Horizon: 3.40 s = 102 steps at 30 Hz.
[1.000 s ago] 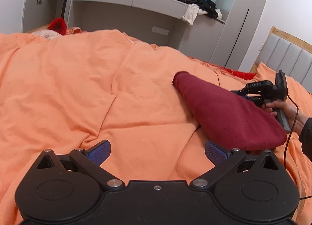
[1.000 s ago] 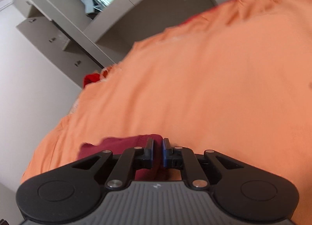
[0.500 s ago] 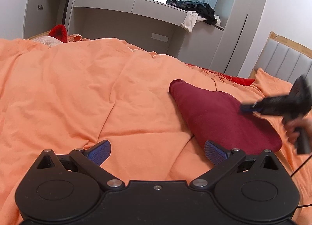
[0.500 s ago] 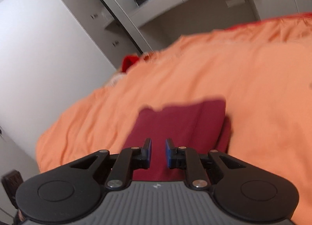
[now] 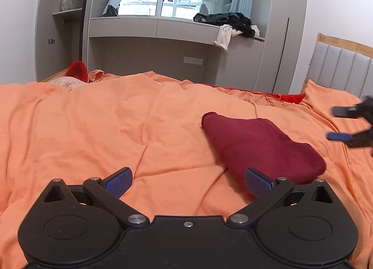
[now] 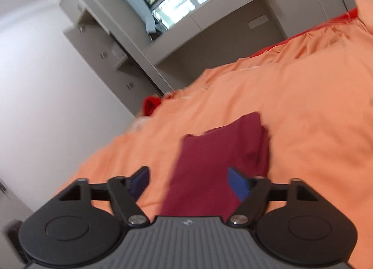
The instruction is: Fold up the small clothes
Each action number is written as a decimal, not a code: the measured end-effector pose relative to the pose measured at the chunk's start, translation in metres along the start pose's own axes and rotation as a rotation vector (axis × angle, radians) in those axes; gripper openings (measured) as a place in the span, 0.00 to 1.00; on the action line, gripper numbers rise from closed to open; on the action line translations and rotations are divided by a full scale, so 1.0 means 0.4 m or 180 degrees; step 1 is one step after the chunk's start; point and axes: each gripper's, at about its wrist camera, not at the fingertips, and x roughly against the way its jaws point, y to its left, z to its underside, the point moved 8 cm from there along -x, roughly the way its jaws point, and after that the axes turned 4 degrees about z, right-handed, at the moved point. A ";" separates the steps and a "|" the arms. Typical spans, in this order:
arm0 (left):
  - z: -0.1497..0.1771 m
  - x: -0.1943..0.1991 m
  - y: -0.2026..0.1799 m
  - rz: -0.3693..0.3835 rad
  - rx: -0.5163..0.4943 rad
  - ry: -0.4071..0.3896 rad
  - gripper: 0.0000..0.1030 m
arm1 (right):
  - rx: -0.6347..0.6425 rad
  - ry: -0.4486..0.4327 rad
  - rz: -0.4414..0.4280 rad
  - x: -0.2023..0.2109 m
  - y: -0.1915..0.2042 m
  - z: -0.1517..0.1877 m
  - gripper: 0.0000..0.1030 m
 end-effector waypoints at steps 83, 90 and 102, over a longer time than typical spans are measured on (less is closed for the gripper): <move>0.000 -0.496 -0.202 0.1439 0.0323 0.0655 0.30 | 0.0093 0.0647 -0.0607 -0.420 -0.248 -0.142 0.32; -0.110 -0.356 -0.158 0.1472 0.0186 0.0468 0.30 | 0.0282 0.0495 -0.0686 -0.349 -0.070 -0.176 0.31; -0.080 -0.055 0.035 0.1229 0.0276 0.0524 0.31 | 0.0301 0.0629 -0.0726 -0.326 0.222 0.005 0.31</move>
